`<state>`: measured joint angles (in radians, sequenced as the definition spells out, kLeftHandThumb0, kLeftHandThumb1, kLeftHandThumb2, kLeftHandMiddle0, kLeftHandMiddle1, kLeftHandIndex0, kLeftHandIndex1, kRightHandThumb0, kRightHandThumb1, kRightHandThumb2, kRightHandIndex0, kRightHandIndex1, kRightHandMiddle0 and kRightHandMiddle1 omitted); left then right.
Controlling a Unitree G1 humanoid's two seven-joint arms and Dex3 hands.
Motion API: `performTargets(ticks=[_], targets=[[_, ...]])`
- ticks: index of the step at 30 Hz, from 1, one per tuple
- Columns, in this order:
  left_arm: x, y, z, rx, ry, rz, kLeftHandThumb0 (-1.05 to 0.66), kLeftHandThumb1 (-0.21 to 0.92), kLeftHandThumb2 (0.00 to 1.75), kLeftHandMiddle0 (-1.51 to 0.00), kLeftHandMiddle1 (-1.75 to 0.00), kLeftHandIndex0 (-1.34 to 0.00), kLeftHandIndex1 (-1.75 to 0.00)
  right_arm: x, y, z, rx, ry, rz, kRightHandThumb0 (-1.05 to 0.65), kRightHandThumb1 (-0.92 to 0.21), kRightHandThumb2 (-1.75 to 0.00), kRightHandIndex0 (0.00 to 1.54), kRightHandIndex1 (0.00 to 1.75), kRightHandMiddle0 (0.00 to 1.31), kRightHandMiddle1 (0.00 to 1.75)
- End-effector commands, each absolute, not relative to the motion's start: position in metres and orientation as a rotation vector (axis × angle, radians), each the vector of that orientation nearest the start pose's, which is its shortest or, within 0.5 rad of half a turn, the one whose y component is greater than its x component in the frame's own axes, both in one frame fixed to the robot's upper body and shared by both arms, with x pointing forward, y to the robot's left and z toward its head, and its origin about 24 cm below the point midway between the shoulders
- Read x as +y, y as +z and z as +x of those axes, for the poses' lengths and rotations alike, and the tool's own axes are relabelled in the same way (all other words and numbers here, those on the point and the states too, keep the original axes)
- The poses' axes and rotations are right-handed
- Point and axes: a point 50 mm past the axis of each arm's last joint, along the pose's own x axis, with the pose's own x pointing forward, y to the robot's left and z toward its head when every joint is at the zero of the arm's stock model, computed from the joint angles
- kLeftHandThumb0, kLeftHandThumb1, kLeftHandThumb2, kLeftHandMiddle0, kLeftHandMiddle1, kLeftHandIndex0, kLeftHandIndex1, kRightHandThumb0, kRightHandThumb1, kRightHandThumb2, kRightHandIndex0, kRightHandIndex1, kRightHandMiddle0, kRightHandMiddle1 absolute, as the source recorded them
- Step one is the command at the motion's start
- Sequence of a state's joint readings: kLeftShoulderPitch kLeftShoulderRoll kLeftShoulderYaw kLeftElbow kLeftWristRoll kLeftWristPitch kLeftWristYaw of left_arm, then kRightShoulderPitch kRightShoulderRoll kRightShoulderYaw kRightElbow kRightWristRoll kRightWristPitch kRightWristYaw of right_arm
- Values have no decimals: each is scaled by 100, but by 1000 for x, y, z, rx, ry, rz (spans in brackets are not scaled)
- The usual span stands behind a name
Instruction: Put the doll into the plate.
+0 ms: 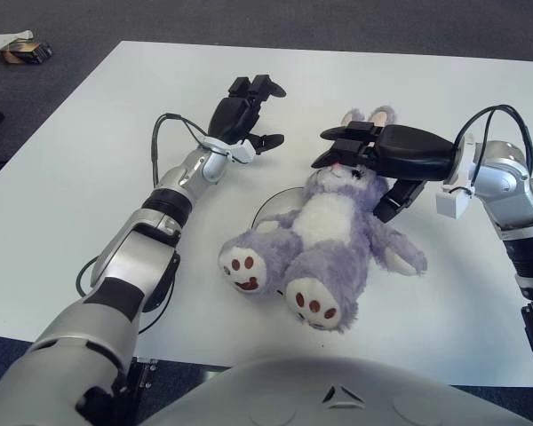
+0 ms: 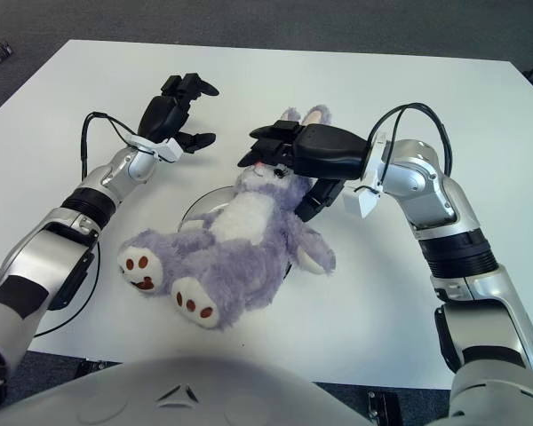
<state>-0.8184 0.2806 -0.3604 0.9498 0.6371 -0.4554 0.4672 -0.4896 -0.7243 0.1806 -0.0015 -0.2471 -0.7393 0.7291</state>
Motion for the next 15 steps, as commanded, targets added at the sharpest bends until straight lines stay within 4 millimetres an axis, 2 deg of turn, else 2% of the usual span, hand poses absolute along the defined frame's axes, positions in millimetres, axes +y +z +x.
performTargets(ticks=[1,5,9,15], targets=[[117,107,371,-543,-99,994,-44,65,90,-14,-138,0,-148,-152,191,270,-763,1033,-1354,-103,-92,-31,0,0,0,30],[117,107,370,-546,-97,995,-44,65,90,-14,-138,0,-148,-154,195,270,-757,1047,-1358,-104,-92,-30,0,0,0,25],[117,106,370,-538,-99,997,-44,66,90,-14,-137,0,-146,-152,213,271,-747,1082,-1382,-103,-92,-25,0,0,0,25],[117,104,371,-518,-110,986,-44,67,89,-14,-134,0,-141,-156,227,269,-715,1120,-1422,-101,-92,-20,0,0,0,27]])
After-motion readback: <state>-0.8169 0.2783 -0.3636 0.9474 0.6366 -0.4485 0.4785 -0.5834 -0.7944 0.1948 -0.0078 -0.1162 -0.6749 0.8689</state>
